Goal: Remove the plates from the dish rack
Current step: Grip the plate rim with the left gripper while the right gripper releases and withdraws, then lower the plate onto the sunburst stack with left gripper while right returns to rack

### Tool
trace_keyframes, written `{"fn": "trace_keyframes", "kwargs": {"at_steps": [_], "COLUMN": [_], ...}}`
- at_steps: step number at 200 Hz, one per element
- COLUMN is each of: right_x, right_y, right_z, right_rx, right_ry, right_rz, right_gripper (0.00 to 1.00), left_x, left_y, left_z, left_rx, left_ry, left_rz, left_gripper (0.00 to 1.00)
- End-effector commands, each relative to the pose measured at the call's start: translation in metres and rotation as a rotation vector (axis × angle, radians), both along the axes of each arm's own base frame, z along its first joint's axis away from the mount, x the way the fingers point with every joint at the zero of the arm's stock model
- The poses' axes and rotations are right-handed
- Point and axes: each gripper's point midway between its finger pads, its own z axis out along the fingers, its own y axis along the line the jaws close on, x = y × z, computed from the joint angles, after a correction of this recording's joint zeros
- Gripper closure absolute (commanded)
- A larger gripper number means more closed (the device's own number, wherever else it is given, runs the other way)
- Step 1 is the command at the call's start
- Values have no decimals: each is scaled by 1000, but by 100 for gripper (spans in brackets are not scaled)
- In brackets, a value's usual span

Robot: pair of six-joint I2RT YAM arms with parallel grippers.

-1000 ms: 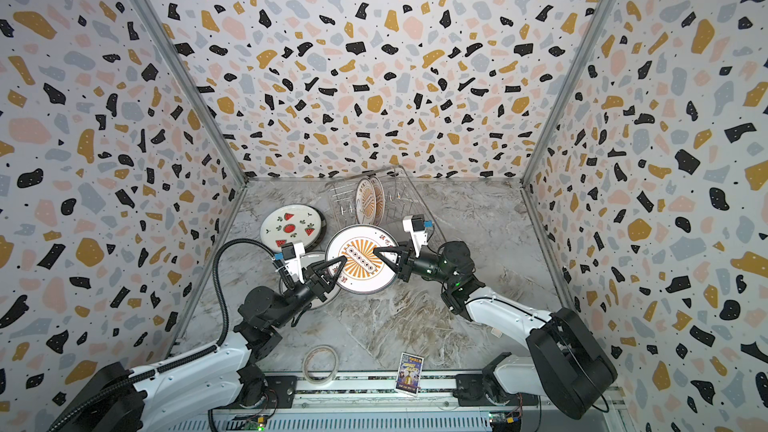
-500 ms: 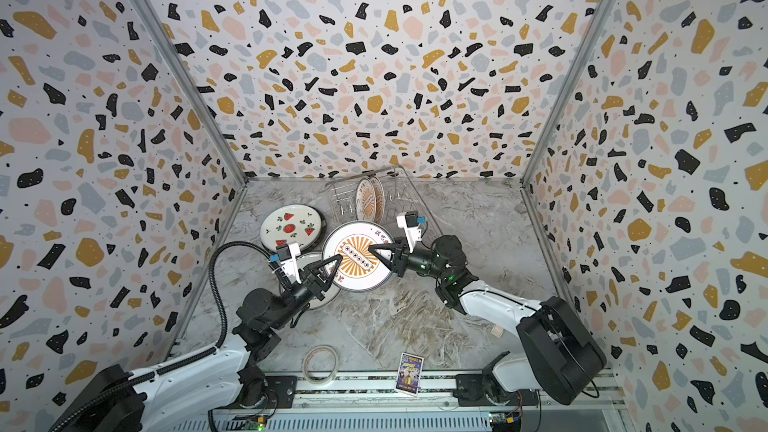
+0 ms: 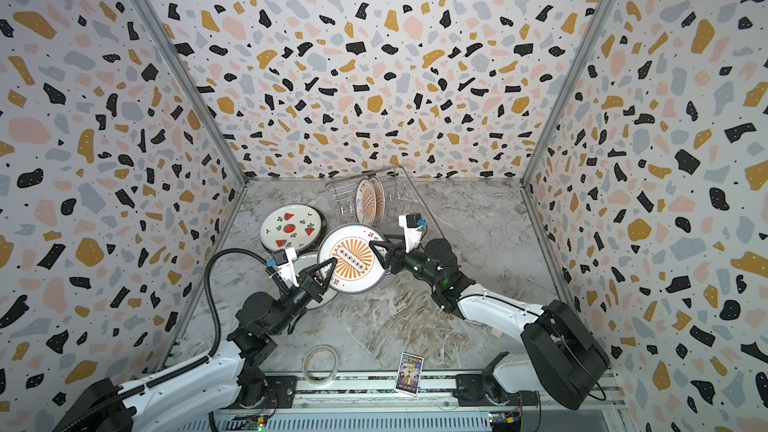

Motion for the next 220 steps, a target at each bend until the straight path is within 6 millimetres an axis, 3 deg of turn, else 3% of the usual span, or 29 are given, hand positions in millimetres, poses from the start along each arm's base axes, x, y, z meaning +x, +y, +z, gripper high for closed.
{"fn": "trace_keyframes", "kwargs": {"at_steps": [1,29,80,87,147,183,220], "right_x": [9,3,-25,-29,-43,-57,-56], "right_y": [-16,-22,-13,-11,12,18,43], "right_z": [13,19,34,35,36,44,31], "right_rx": [-48,-34,-16,-17,-61,12,-38], "right_ry": [-55,-70,-146,-158,-219,-269,-222], "right_rz": [-143,-150,-47,-33,33,103,191], "right_gripper": [36,31,7,0,1,1,1], "left_x": [-6,-2,9,11,21,28,30], "left_y": [8,18,44,50,95,119,134], "left_z": [31,32,25,22,-5,-29,-54], "left_rx": [-62,-52,-88,-101,-207,-244,-268], "left_ry": [-99,-98,-36,-20,97,190,291], "left_rz": [18,54,140,156,273,369,442], "left_gripper": [100,100,100,100,100,100,100]}}
